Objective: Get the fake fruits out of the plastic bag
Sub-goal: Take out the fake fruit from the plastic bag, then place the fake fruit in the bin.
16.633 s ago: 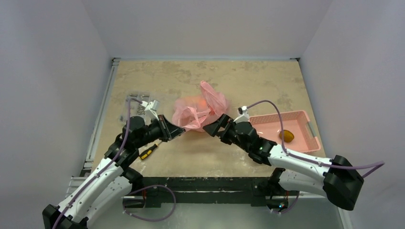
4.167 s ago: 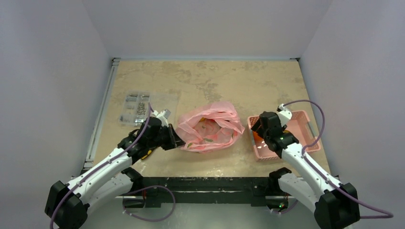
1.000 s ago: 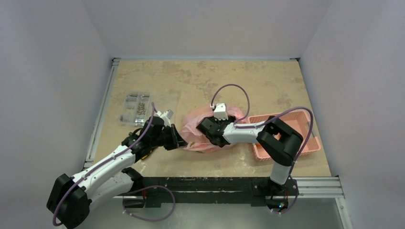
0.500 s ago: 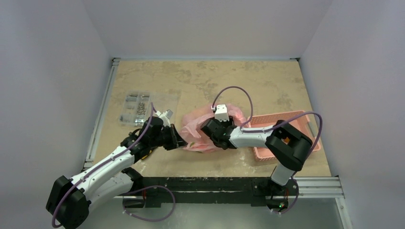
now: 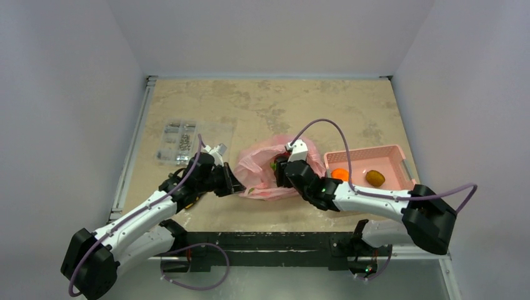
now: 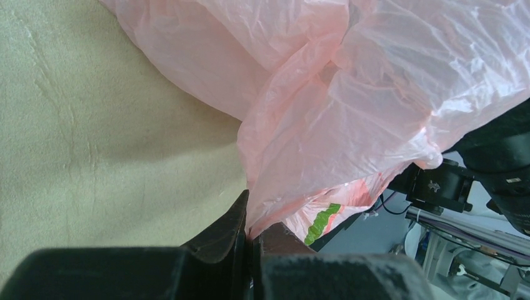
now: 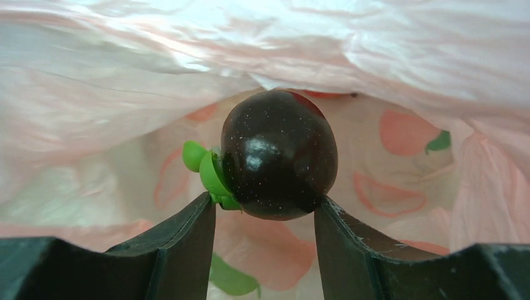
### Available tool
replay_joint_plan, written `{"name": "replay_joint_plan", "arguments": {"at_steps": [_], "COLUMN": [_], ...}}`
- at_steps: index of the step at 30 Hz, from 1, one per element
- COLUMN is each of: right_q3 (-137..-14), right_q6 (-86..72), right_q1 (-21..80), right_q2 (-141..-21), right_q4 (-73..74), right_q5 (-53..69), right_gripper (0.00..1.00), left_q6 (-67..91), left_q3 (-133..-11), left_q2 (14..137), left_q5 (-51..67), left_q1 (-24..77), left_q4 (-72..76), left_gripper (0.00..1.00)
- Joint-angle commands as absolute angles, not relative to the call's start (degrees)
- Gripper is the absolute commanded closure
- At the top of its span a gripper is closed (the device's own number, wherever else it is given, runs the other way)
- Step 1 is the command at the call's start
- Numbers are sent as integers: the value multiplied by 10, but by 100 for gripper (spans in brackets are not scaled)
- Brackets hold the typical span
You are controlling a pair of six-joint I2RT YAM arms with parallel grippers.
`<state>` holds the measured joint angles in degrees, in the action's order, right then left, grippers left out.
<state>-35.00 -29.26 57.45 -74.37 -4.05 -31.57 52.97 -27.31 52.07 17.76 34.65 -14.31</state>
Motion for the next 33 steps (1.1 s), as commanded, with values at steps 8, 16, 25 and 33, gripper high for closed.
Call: {"name": "replay_joint_plan", "arguments": {"at_steps": [8,16,25,33], "right_q3": [-307,-346,-334,-430], "right_q6": [-297,-305,-326,-358], "right_q1": [574,574,554,549], "right_q2": [-630,-549,-529,-500], "right_q4": [-152,-79,-79,15], "right_q5": [-194,-125,-23,-79], "right_gripper": [100,100,100,100], "left_q6": [528,526,525,521], "left_q3": [-275,-274,-282,-281], "left_q2": [527,524,514,502], "left_q5": [181,177,180,175], "left_q1": [349,350,350,349], "left_q4": [-117,-124,-130,-142], "left_gripper": [100,100,100,100]}}
